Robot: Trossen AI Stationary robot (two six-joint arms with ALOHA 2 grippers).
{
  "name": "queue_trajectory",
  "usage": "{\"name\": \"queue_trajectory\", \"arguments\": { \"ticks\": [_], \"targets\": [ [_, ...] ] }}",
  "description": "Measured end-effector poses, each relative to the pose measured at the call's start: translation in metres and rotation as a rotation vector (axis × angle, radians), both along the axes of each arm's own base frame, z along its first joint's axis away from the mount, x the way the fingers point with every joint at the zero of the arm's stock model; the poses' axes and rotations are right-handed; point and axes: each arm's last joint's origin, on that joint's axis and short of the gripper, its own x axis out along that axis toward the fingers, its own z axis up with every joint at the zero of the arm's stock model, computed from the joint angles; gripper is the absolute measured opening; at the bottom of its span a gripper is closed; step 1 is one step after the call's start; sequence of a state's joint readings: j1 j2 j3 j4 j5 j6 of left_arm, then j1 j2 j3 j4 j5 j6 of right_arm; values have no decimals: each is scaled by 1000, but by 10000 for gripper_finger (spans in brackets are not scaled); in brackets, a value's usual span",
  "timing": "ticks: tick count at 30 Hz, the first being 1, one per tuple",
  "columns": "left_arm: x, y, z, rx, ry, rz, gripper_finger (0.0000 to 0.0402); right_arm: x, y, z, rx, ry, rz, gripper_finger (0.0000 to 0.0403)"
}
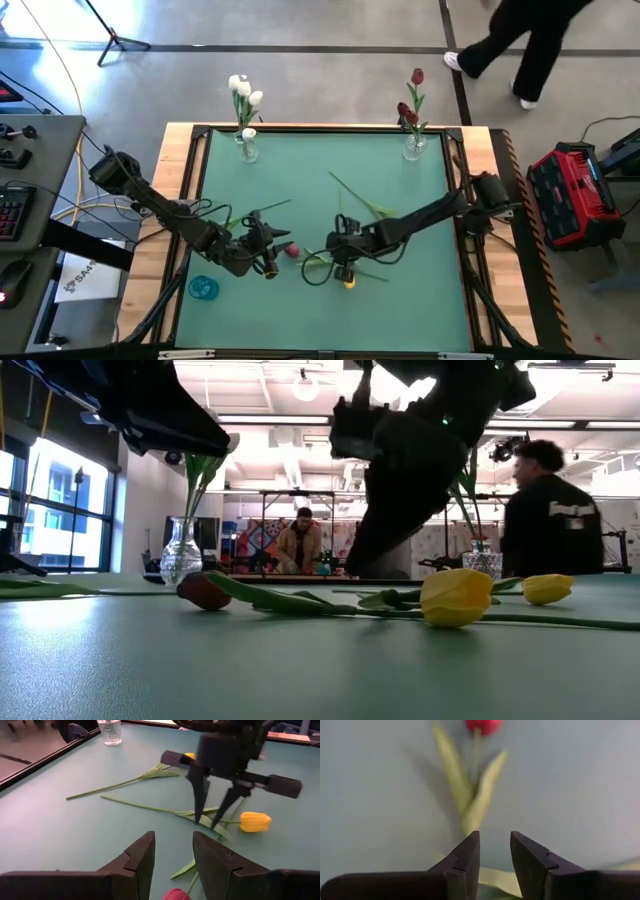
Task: Sort flowers into vase by color
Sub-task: Put the red flower into the right transparent vase
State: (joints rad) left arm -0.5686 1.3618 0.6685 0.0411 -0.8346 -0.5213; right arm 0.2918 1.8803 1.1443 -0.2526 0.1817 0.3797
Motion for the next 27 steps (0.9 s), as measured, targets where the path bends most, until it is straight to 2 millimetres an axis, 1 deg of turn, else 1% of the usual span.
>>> {"name": "queue_trajectory", "arguments": {
  "ticks": [4,8,11,14,16,18,23,24,25,27],
  "targets": [
    [1,2,0,13,-1,14,122,6,7,-9,19,-29,38,117],
    [2,1,-2,11,2,18,122,8,8,-29,23,22,35,147],
    [3,0,-8,16,20,22,122,9,8,-33,20,21,22,166],
    [5,0,-14,17,40,25,122,10,7,-35,33,26,1,168],
    [7,1,-16,11,45,25,122,10,5,-35,45,36,-20,153],
    [7,1,-16,9,52,24,122,9,5,-36,50,41,-35,126],
    [7,2,-17,10,55,26,122,10,5,-36,53,34,-36,30],
    [7,2,-17,12,62,24,122,10,6,-35,56,28,-33,16],
    [6,3,-18,12,76,26,122,11,6,-35,61,22,-36,9],
    [4,4,-21,-1,103,39,122,12,6,-33,83,3,-52,11]
  ]
}}
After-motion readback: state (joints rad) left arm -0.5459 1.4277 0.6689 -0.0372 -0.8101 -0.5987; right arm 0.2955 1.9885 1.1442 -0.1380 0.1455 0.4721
